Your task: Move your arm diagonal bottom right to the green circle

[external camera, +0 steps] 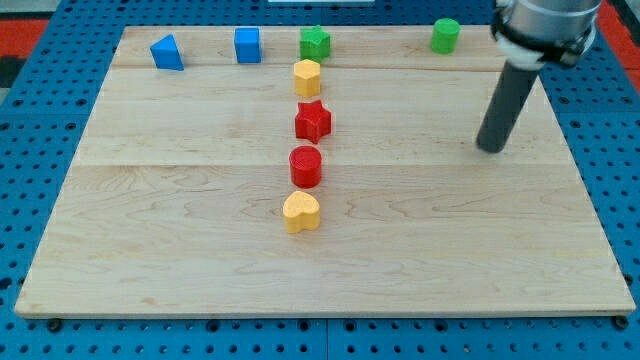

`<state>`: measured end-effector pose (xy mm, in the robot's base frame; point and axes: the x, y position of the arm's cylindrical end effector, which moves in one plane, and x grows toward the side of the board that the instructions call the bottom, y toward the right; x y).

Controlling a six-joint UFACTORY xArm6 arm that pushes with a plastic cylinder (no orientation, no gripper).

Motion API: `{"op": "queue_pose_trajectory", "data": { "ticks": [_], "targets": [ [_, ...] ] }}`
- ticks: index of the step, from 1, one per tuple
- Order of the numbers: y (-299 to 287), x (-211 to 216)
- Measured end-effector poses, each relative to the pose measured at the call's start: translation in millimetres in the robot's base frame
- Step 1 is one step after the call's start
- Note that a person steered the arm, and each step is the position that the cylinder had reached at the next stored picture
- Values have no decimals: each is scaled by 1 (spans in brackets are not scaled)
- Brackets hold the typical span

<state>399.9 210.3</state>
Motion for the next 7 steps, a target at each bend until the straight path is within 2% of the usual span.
{"op": "queue_pose_trajectory", "data": {
  "ticks": [1, 2, 3, 4, 5, 7],
  "targets": [
    [29, -66],
    [38, -92],
    [9, -57],
    [19, 45],
    [3, 182],
    [36, 212]
  ]
}}
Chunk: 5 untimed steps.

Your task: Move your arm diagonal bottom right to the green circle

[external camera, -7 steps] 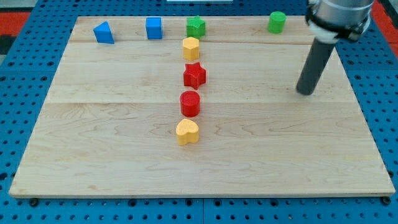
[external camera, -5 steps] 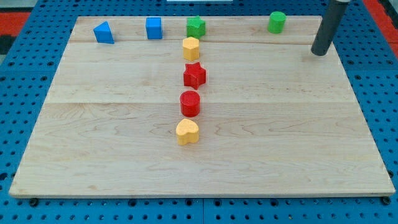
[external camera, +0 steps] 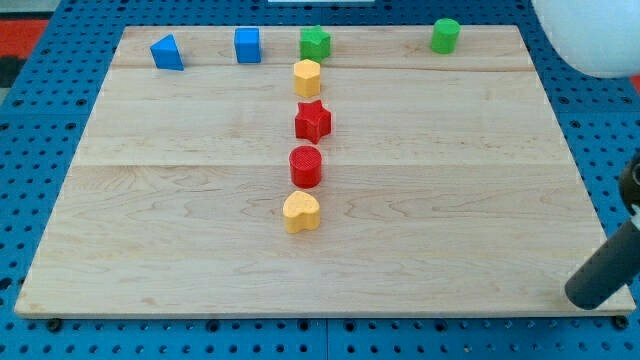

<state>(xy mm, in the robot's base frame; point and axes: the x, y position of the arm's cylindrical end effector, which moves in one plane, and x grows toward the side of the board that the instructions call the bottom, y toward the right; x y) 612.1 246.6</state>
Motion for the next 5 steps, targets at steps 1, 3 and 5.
{"op": "queue_pose_trajectory", "data": {
  "ticks": [1, 3, 5],
  "targets": [
    [1, 0],
    [64, -3],
    [86, -89]
  ]
}}
